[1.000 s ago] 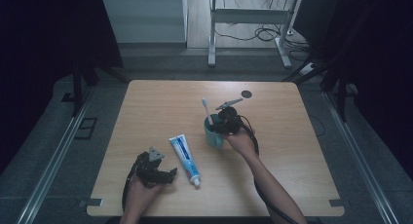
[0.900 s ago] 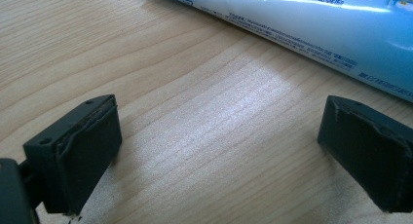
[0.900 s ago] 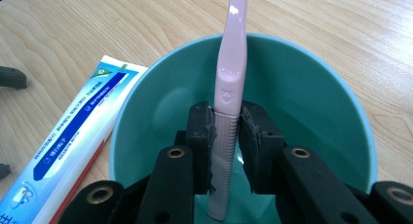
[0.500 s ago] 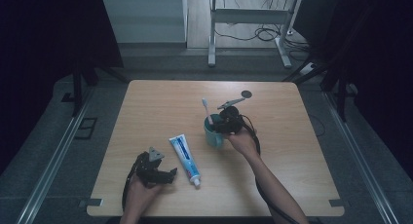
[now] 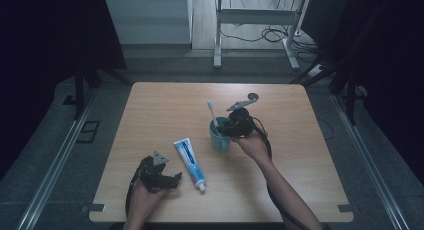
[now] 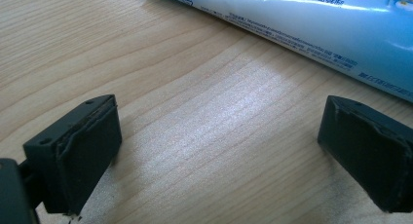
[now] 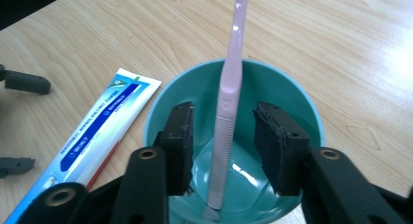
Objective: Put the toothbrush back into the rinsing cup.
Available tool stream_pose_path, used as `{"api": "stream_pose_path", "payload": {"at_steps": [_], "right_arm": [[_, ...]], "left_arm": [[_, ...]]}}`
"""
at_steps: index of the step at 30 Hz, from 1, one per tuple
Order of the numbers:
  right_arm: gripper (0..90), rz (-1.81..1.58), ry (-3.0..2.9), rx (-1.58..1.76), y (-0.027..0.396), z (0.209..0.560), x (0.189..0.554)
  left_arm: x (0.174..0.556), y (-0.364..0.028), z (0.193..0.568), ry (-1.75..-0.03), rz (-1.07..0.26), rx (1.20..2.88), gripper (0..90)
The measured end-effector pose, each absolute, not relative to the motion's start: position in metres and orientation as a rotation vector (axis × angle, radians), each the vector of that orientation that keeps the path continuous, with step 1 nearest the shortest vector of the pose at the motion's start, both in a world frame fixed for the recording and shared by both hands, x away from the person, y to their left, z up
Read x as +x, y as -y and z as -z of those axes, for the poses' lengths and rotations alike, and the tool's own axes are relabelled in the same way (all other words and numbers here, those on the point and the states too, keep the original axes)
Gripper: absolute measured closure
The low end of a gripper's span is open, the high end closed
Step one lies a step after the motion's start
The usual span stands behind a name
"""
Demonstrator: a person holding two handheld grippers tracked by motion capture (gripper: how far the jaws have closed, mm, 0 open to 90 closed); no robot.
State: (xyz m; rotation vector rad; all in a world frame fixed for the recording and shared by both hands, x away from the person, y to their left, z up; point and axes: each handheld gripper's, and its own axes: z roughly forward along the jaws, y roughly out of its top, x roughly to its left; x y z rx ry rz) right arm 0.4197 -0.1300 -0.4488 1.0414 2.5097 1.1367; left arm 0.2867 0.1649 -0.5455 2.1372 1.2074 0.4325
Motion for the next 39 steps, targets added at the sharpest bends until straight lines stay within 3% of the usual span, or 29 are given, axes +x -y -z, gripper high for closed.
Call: {"api": "stream_pose_path", "payload": {"at_steps": [21,39], "right_arm": [[38.5,-1.149,-2.509,0.933,0.145,0.435,0.4],[15.7,-1.154,-2.481,0.881,0.165,0.438,0.383]], "left_arm": [[0.287,-0.165,0.545,-1.208,-0.432,2.138,2.3],[0.287,-0.165,0.545,-1.204,-0.434,2.14,2.3]]}}
